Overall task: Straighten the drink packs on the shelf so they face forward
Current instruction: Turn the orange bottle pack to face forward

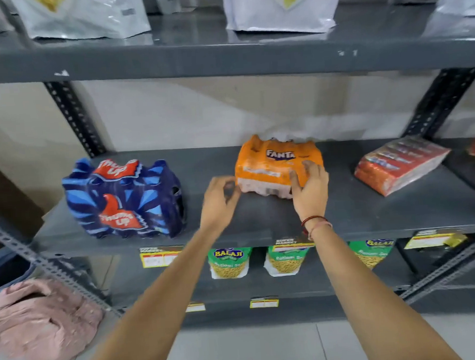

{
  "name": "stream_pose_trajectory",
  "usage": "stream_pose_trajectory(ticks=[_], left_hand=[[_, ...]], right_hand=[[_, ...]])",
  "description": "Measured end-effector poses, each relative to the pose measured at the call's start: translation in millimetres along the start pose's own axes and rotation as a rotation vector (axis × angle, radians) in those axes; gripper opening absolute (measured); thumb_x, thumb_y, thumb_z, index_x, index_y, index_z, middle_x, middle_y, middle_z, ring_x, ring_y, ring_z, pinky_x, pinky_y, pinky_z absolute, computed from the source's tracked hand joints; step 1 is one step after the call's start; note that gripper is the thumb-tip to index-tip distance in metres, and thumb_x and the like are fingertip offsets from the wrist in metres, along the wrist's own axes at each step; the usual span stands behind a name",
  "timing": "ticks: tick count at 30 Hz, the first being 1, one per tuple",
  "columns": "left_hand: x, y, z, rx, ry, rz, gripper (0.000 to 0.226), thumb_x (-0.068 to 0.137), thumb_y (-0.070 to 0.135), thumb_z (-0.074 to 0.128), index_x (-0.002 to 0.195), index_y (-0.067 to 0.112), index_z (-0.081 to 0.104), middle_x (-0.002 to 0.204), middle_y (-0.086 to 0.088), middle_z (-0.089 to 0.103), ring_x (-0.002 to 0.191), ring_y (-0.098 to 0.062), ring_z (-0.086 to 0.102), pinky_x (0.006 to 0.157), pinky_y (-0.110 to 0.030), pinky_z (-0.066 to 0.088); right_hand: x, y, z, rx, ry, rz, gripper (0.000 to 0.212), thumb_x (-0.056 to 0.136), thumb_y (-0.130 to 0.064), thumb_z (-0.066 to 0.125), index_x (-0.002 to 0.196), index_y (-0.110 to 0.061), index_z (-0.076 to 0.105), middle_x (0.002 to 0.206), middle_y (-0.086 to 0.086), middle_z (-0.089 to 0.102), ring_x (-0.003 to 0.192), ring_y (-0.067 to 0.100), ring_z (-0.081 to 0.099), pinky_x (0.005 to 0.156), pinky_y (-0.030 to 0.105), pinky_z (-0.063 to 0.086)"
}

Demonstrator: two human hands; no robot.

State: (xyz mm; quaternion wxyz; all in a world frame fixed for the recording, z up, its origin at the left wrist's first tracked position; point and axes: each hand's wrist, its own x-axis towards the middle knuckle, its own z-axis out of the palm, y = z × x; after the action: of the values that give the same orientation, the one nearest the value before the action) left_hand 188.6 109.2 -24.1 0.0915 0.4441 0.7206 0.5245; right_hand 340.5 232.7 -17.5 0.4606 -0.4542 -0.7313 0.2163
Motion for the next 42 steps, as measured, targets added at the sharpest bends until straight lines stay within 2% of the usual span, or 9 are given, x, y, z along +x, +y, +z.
stream_pose_trajectory(ticks=[6, 11, 17, 23, 28, 34, 37, 39, 42], left_hand=[[78, 4, 26, 0.211, -0.11, -0.264, 0.061, 0.091, 0.041, 0.052, 0.133, -0.001, 0.04, 0.137, -0.021, 0.043, 0.126, -0.033, 0.043, 0.099, -0.034, 0.034], [94, 13, 51, 0.037, -0.225, -0.554, 0.067, 0.086, 0.053, 0.051, 0.132, 0.005, 0.041, 0.129, -0.012, 0.053, 0.104, -0.03, 0.06, 0.07, -0.031, 0.046], [60, -3, 56, -0.286, -0.06, -0.462, 0.058, 0.082, 0.044, 0.064, 0.129, 0.014, 0.045, 0.124, -0.008, 0.06, 0.103, -0.021, 0.06, 0.084, -0.038, 0.055], [-5, -25, 41, -0.275, -0.036, -0.311, 0.074, 0.073, 0.033, 0.075, 0.135, 0.017, 0.038, 0.127, 0.003, 0.057, 0.112, -0.012, 0.057, 0.095, -0.03, 0.047], [-12, -33, 46, -0.095, -0.042, -0.346, 0.071, 0.075, 0.024, 0.076, 0.134, 0.015, 0.038, 0.132, -0.006, 0.057, 0.121, -0.022, 0.053, 0.101, -0.036, 0.044], [-51, 11, 61, -0.04, 0.282, -0.284, 0.061, 0.083, 0.022, 0.068, 0.136, 0.018, 0.037, 0.138, -0.001, 0.045, 0.129, -0.017, 0.042, 0.105, -0.028, 0.036], [-91, 40, 98, -0.031, 0.114, -0.157, 0.064, 0.087, 0.03, 0.062, 0.141, 0.021, 0.029, 0.146, 0.003, 0.035, 0.132, -0.011, 0.034, 0.105, -0.016, 0.032], [-94, 47, 123, -0.059, -0.058, -0.219, 0.086, 0.084, 0.045, 0.062, 0.149, 0.023, 0.01, 0.157, 0.002, 0.018, 0.142, -0.013, 0.02, 0.114, -0.028, 0.025], [-75, 57, 146, -0.134, -0.179, -0.306, 0.115, 0.072, 0.057, 0.068, 0.148, 0.022, -0.011, 0.16, -0.002, 0.006, 0.146, -0.02, 0.011, 0.117, -0.041, 0.02]], right_hand=[[46, 29, -13, -0.126, -0.127, 0.276, 0.064, 0.083, -0.037, 0.063, 0.13, 0.002, 0.043, 0.133, 0.025, 0.044, 0.122, 0.041, 0.04, 0.096, 0.044, 0.038], [49, 37, -14, 0.264, -0.341, 0.654, 0.065, 0.085, -0.051, 0.055, 0.128, -0.004, 0.046, 0.133, 0.019, 0.052, 0.12, 0.036, 0.05, 0.098, 0.04, 0.039], [29, 50, -17, 0.478, -0.359, 0.528, 0.06, 0.081, -0.053, 0.06, 0.128, -0.016, 0.049, 0.124, 0.009, 0.061, 0.11, 0.025, 0.06, 0.101, 0.046, 0.045], [-2, 77, -42, 0.405, -0.582, 0.277, 0.085, 0.069, -0.062, 0.065, 0.139, -0.026, 0.031, 0.123, -0.013, 0.056, 0.104, -0.008, 0.057, 0.078, 0.004, 0.045], [-2, 82, -43, 0.203, -0.585, 0.164, 0.075, 0.08, -0.028, 0.07, 0.14, -0.015, 0.028, 0.133, 0.009, 0.053, 0.118, 0.022, 0.052, 0.093, 0.026, 0.04], [6, 58, -50, 0.575, -0.324, 0.379, 0.066, 0.085, -0.036, 0.06, 0.142, -0.018, 0.031, 0.146, 0.006, 0.041, 0.126, 0.012, 0.042, 0.101, 0.027, 0.04], [29, 45, -45, 0.648, -0.338, 0.438, 0.055, 0.093, -0.046, 0.044, 0.14, -0.02, 0.035, 0.144, 0.005, 0.043, 0.122, 0.014, 0.046, 0.095, 0.026, 0.043], [41, 42, -41, 0.654, -0.486, 0.456, 0.071, 0.08, -0.071, 0.042, 0.135, -0.026, 0.044, 0.136, 0.006, 0.053, 0.118, 0.02, 0.055, 0.096, 0.043, 0.049], [48, 39, -45, 0.577, -0.59, 0.446, 0.078, 0.077, -0.078, 0.032, 0.133, -0.027, 0.047, 0.129, -0.002, 0.057, 0.106, 0.012, 0.059, 0.081, 0.028, 0.052]])
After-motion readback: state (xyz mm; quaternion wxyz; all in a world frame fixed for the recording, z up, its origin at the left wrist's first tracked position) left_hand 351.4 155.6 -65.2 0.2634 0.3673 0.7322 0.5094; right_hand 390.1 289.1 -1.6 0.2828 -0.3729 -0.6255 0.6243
